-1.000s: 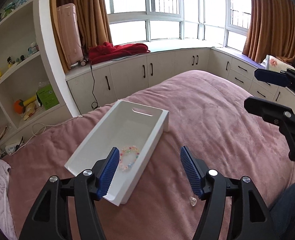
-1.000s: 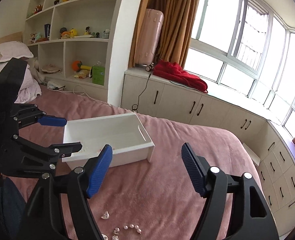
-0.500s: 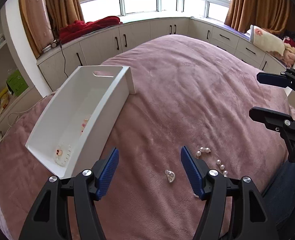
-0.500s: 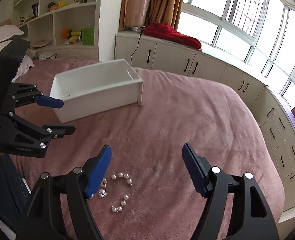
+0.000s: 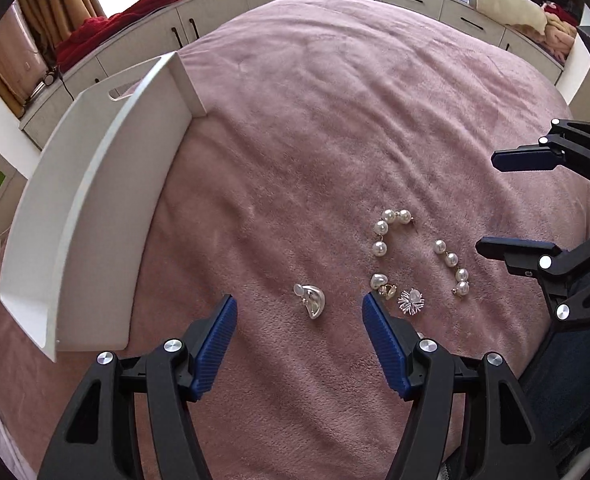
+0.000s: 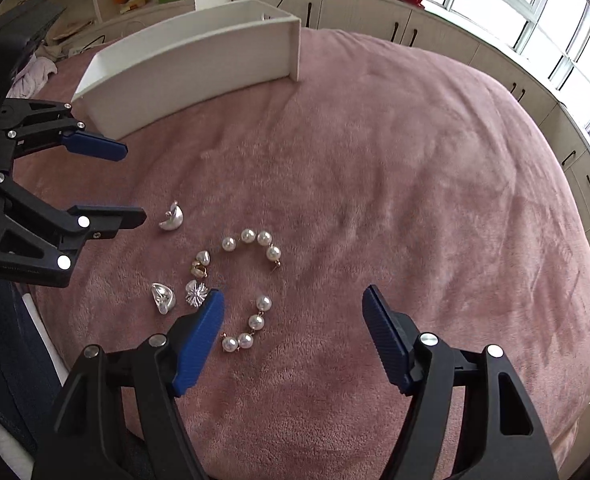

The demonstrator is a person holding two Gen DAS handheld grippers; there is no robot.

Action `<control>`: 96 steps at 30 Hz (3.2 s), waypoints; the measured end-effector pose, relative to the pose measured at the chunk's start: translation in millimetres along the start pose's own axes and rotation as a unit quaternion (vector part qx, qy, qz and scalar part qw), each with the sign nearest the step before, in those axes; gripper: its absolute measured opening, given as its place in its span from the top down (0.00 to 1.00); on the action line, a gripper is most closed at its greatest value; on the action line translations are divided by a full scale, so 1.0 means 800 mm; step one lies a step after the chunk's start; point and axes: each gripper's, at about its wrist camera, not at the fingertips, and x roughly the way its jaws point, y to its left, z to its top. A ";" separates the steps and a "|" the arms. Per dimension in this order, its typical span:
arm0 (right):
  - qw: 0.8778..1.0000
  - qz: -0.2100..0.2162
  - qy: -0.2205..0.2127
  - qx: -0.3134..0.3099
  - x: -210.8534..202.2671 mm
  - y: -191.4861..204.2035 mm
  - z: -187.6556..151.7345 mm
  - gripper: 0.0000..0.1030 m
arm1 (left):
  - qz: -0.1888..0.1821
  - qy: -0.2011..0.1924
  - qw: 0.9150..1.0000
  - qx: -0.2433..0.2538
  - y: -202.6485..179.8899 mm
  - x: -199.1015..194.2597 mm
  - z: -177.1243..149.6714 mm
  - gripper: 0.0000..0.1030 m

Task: Organize jewelry
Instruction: 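Move both open tools back over the remaining earrings, then grasp the silver heart earring with the left tool while the right tool grasps a pearl earring, then carry both earrings over the white tray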

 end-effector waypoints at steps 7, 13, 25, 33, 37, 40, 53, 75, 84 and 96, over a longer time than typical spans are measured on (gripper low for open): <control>1.000 0.010 0.021 0.011 0.024 -0.002 -0.005 0.33 | -0.007 0.025 1.000 -0.006 0.002 0.028 -0.001 0.34; 0.999 0.012 0.040 0.007 0.046 -0.001 -0.008 0.37 | -0.015 0.039 0.999 -0.020 0.008 0.051 -0.001 0.34; 0.997 0.013 0.073 0.001 0.079 0.004 -0.007 0.43 | -0.019 0.064 0.998 -0.022 0.017 0.085 -0.006 0.46; 0.997 0.011 0.067 -0.023 0.076 0.021 -0.018 0.61 | -0.007 0.062 0.998 -0.023 0.041 0.086 -0.019 0.68; 0.997 0.022 0.067 -0.025 0.075 0.031 -0.020 0.75 | -0.005 0.059 0.998 -0.026 0.044 0.083 -0.022 0.85; 0.997 0.028 0.065 -0.020 0.074 0.031 -0.022 0.77 | -0.004 0.058 0.998 -0.026 0.045 0.079 -0.024 0.91; 0.996 0.065 0.054 0.026 0.062 -0.009 -0.016 0.88 | -0.052 0.047 0.996 -0.064 0.065 0.058 -0.034 0.94; 0.995 0.065 0.072 0.016 0.085 0.008 -0.016 0.79 | -0.044 0.046 0.997 -0.047 0.060 0.085 -0.011 0.62; 0.996 0.058 0.072 0.007 0.097 0.029 -0.014 0.81 | -0.038 0.042 0.998 -0.034 0.041 0.092 -0.005 0.72; 0.995 0.077 0.050 0.037 0.057 0.006 -0.014 0.88 | -0.031 0.002 0.999 -0.044 0.016 0.049 -0.007 0.72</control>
